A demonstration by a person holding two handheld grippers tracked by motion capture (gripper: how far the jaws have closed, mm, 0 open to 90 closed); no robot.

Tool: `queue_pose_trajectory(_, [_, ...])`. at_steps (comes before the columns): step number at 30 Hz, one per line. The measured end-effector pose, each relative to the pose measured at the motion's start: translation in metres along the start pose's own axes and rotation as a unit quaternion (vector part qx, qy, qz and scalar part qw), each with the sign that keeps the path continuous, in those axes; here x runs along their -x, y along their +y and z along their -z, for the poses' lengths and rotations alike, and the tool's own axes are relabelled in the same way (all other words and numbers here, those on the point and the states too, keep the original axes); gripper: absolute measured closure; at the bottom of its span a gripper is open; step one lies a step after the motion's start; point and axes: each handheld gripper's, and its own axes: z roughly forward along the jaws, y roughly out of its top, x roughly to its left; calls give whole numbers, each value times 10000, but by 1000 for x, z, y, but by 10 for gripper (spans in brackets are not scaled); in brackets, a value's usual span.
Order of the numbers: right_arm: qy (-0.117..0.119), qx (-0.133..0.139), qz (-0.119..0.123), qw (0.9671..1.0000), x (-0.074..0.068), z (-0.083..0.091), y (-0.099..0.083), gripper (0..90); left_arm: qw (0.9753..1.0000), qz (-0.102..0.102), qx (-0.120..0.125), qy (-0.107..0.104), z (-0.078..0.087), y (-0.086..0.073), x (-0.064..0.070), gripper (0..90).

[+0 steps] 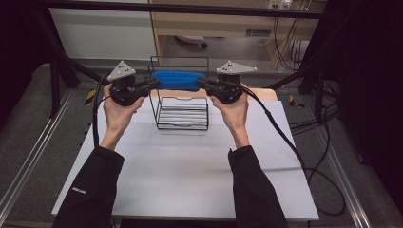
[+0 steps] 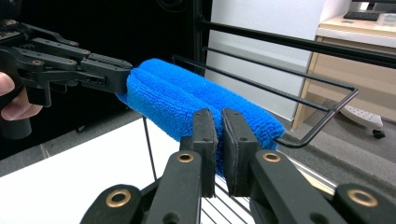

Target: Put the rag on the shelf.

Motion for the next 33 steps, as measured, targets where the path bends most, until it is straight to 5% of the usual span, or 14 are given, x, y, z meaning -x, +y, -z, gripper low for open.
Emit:
queue_pose_trajectory(8, [-2,-84,111,9999,0,-1,-1,846,10000,12,-69,-53,4,0,-1,778])
queue_pose_trajectory(14, [-31,-149,244,9996,-1,-1,-3,840,9996,193,180,-141,17,15,-3,713])
queue_pose_trajectory(20, [-28,-217,360,9991,-3,-2,-5,831,9986,374,339,-176,21,25,-4,754])
queue_pose_trajectory(27, [-10,-233,417,9989,-3,-2,-5,812,9984,326,-319,-347,4,14,0,861])
queue_pose_trajectory(33, [15,-281,451,9986,-3,-2,-5,770,9972,182,-644,-322,-5,5,3,893])
